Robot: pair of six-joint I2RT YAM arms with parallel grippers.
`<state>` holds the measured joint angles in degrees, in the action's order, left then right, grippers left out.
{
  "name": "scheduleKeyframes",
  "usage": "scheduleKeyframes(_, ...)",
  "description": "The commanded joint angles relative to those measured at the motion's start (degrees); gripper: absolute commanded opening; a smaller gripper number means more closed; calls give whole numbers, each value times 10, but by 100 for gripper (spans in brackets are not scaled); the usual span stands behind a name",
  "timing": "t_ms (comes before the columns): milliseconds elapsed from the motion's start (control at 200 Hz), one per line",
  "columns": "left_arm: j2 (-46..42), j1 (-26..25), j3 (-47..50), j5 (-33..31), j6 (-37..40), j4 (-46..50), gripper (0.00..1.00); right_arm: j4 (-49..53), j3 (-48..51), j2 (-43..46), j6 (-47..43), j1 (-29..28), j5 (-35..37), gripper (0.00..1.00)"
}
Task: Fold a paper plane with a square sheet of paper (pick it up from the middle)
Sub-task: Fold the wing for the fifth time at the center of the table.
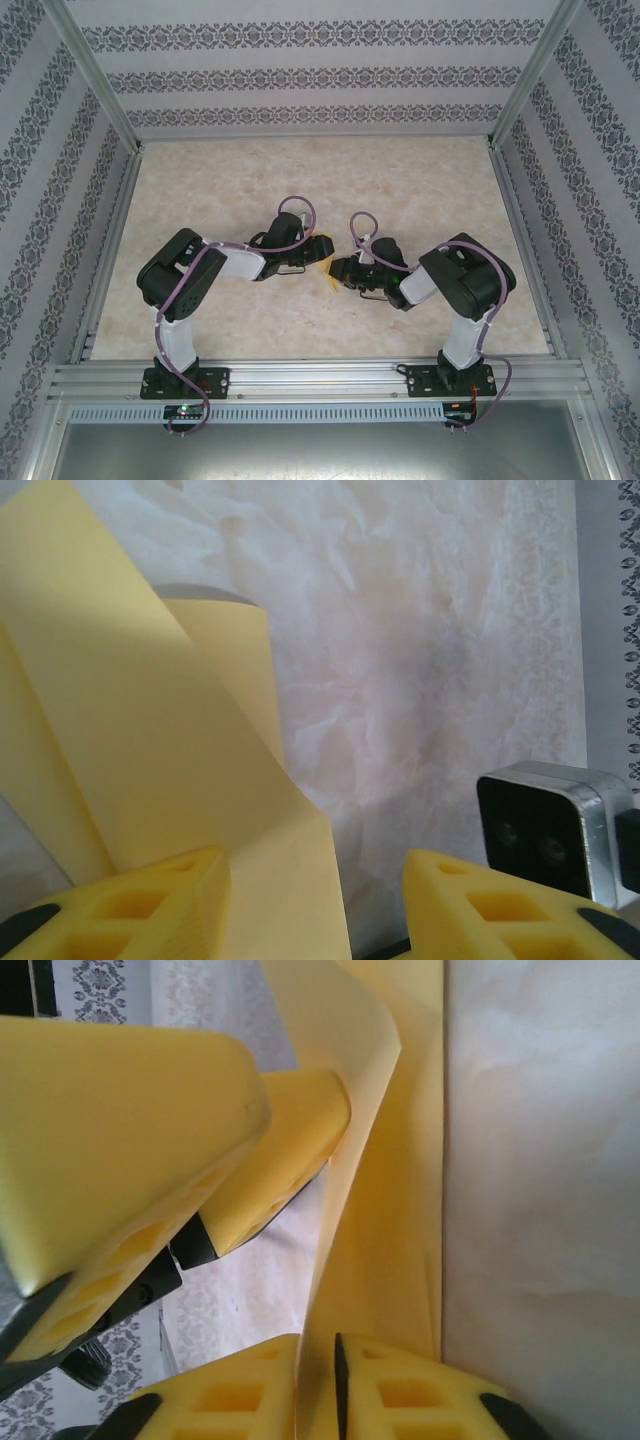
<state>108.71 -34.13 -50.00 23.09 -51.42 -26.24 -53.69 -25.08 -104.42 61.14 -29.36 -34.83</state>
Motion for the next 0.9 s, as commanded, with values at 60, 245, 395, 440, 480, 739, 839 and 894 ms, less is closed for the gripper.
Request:
scheduleKeyframes(60, 27, -3, -10, 0, 8, 7, 50, 73, 12, 39, -48, 1, 22, 20)
scheduleKeyframes(245, 27, -3, -12, 3, 6, 9, 50, 127, 15, 69, -70, -7, 36, 13)
scheduleKeyframes(395, 28, -3, -14, 3, 7, 12, 50, 217, -5, 100, -112, -20, 73, 2)
scheduleKeyframes(440, 28, -3, -14, 3, 7, 12, 50, 234, -7, 111, -115, -21, 80, 4)
scheduleKeyframes(480, 28, -3, -14, 3, 7, 12, 50, 246, -11, 118, -121, -21, 81, 10)
scheduleKeyframes(739, 29, -3, -16, 6, 6, 11, 50, 365, -42, 186, -203, -45, 130, 30)
scheduleKeyframes(839, 29, -3, -16, 8, 6, 11, 50, 429, -66, 197, -256, -62, 187, 38)
scheduleKeyframes(894, 29, -3, -17, 8, 5, 10, 50, 457, -82, 190, -278, -66, 203, 40)
